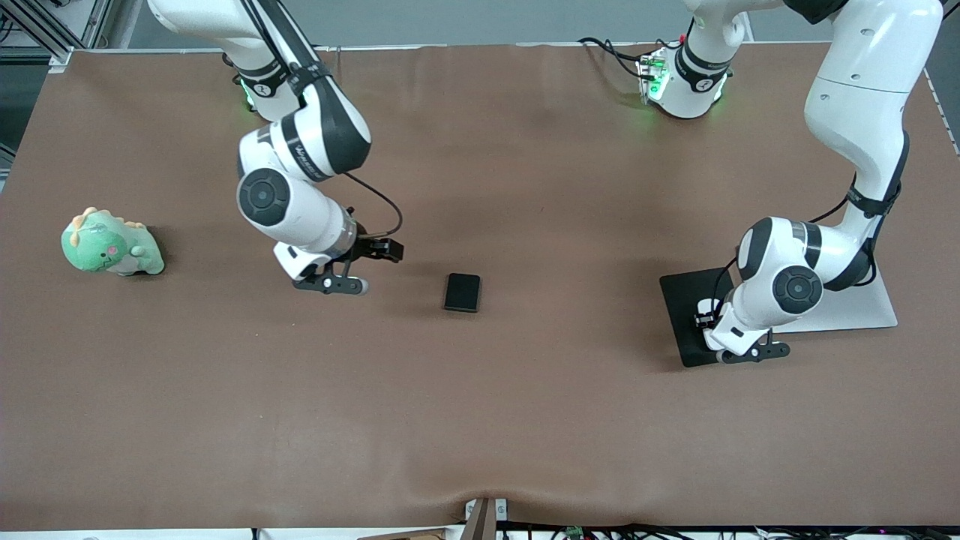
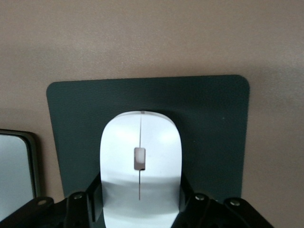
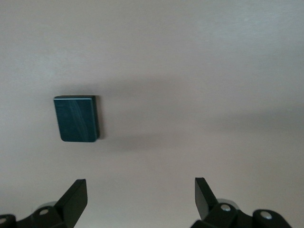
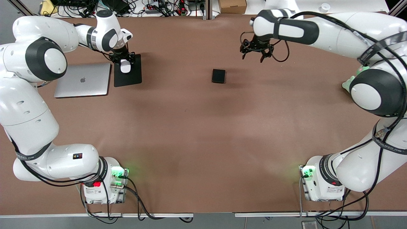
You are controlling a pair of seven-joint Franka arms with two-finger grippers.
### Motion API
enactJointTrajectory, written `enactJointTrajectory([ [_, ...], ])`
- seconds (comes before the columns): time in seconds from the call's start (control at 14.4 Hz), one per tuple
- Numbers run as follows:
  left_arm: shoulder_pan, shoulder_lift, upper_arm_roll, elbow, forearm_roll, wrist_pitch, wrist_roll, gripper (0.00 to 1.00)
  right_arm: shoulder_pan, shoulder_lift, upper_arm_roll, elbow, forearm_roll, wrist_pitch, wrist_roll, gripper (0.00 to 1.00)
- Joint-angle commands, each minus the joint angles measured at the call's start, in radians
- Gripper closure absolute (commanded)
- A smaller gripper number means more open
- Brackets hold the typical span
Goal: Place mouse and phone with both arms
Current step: 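Lower the mouse onto the pad while the right gripper reaches the phone, then open the left gripper and withdraw while the right gripper grasps the phone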
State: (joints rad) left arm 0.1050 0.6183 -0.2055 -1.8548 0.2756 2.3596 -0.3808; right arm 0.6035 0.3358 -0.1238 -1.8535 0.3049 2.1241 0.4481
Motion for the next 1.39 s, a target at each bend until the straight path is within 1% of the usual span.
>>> enactJointTrajectory([
  [0.0, 0.002, -0.005, -0.009, -0.009, 0.021, 0.013, -0.003, 0.4, 0.048, 0.066, -0.008, 0.042, 0.033, 0.049, 0.018, 0.0],
  [0.07, 0.002, -0.005, -0.009, -0.009, 0.021, 0.013, -0.001, 0.17, 0.065, 0.095, -0.008, 0.062, 0.034, 0.062, 0.03, 0.0],
  [0.14, 0.002, -0.005, -0.009, -0.007, 0.021, 0.013, -0.001, 0.0, 0.07, 0.115, -0.01, 0.079, 0.033, 0.072, 0.068, 0.0],
  [0.28, -0.001, -0.021, -0.011, -0.006, 0.017, 0.01, -0.026, 0.0, 0.096, 0.146, -0.01, 0.111, 0.033, 0.08, 0.109, 0.0],
  [0.42, 0.005, -0.075, -0.02, 0.005, 0.017, 0.001, -0.017, 0.0, 0.108, 0.182, -0.01, 0.14, 0.033, 0.091, 0.133, 0.0],
  [0.55, -0.001, -0.181, -0.031, 0.026, 0.011, -0.052, -0.02, 0.0, 0.131, 0.216, -0.008, 0.143, 0.033, 0.163, 0.159, 0.0],
  [0.69, 0.007, -0.224, -0.032, 0.129, 0.007, -0.159, -0.01, 0.0, 0.151, 0.256, -0.008, 0.146, 0.033, 0.22, 0.185, 0.0],
  [0.83, 0.004, -0.271, -0.032, 0.236, 0.007, -0.253, -0.012, 0.0, 0.17, 0.285, -0.008, 0.152, 0.031, 0.247, 0.19, 0.0],
  [0.9, 0.002, -0.296, -0.037, 0.28, 0.001, -0.314, -0.01, 0.0, 0.183, 0.313, -0.01, 0.177, 0.031, 0.25, 0.192, 0.0],
  [1.04, 0.005, -0.34, -0.052, 0.362, -0.059, -0.435, -0.01, 0.0, 0.199, 0.368, -0.01, 0.233, 0.025, 0.25, 0.251, 0.0],
  [1.18, 0.005, -0.389, -0.054, 0.402, -0.104, -0.526, -0.009, 0.0, 0.211, 0.4, -0.01, 0.269, 0.022, 0.252, 0.27, 0.0],
  [1.32, 0.004, -0.458, -0.054, 0.402, -0.111, -0.569, 0.008, 0.0, 0.217, 0.413, -0.011, 0.269, 0.017, 0.272, 0.27, 0.0],
])
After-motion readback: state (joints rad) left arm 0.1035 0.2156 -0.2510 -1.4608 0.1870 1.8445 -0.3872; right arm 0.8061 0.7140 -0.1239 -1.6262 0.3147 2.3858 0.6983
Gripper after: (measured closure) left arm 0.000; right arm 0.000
